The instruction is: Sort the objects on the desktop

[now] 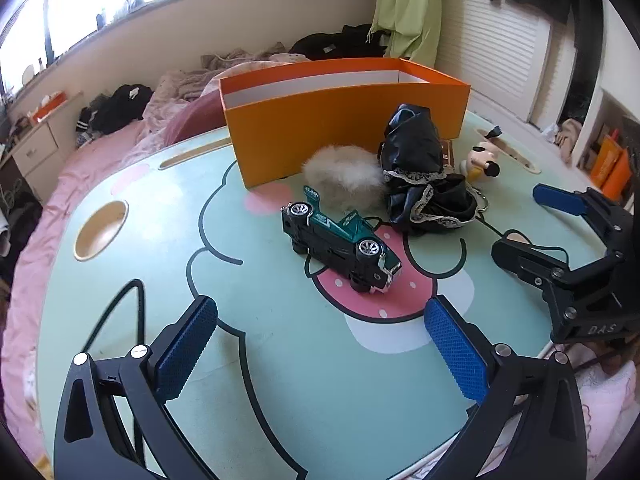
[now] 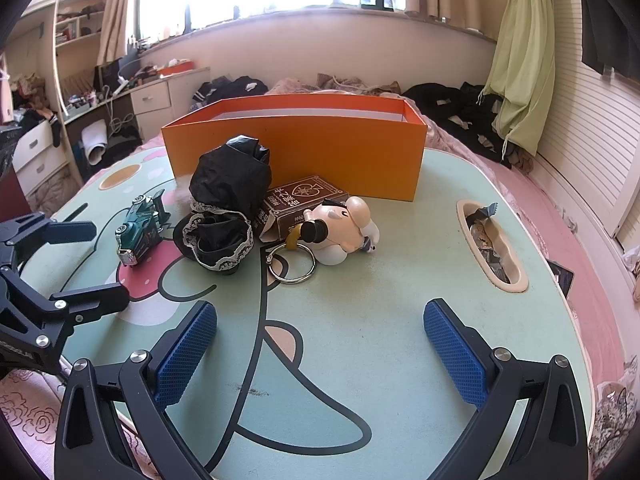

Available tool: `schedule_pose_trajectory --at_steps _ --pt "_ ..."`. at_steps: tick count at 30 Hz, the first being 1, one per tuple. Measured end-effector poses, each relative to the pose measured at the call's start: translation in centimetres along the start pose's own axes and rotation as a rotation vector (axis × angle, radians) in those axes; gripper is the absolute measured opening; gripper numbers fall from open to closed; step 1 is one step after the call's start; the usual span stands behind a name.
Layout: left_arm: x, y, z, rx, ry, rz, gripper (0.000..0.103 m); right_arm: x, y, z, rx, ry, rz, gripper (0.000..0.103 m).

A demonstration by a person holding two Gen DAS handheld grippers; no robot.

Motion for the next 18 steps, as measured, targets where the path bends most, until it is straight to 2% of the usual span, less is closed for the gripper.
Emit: schedule_pose_trajectory --at_steps 2,3,13,14,16,18 --pt "-0.3 0.0 0.5 -0.036 0.037 -0.069 0.103 0.0 0.0 0.0 0.000 0.000 0.000 0.103" --pt "-0.6 -0.2 0.5 -0.022 0.021 -0.079 0.103 -0.1 -0.1 0.0 0.002 0.001 -0.002 0.103" --pt "-0.6 -0.4 0.8 -0.003 0.013 -0.085 0.103 0.0 -0.2 -0.1 -0.013 -0.002 -0.005 0.102" --pt "-0.6 -0.4 0.7 -0.002 0.015 -0.086 0.103 0.0 -0.5 -0.2 -0.016 -0.017 -0.004 0.099" --pt "-0.7 -0.3 0.6 -0.001 0.015 -0.087 0.103 -0.1 -2.5 -1.4 0.004 -0.089 0.019 0.087" --pt "-0.7 -0.4 0.6 -0.001 0.013 -0.086 0.103 0.0 -6.3 -3.1 0.055 -0.176 0.066 0.085"
Point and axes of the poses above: each gripper's, at about its wrist camera, not at the fingertips, and z roughly the way its jaws point, x to its right, y to its underside, the point moved 8 cm from there along z, roughly the way its jaws point, and after that the axes turned 11 degrees about y, right-handed, at the moved point
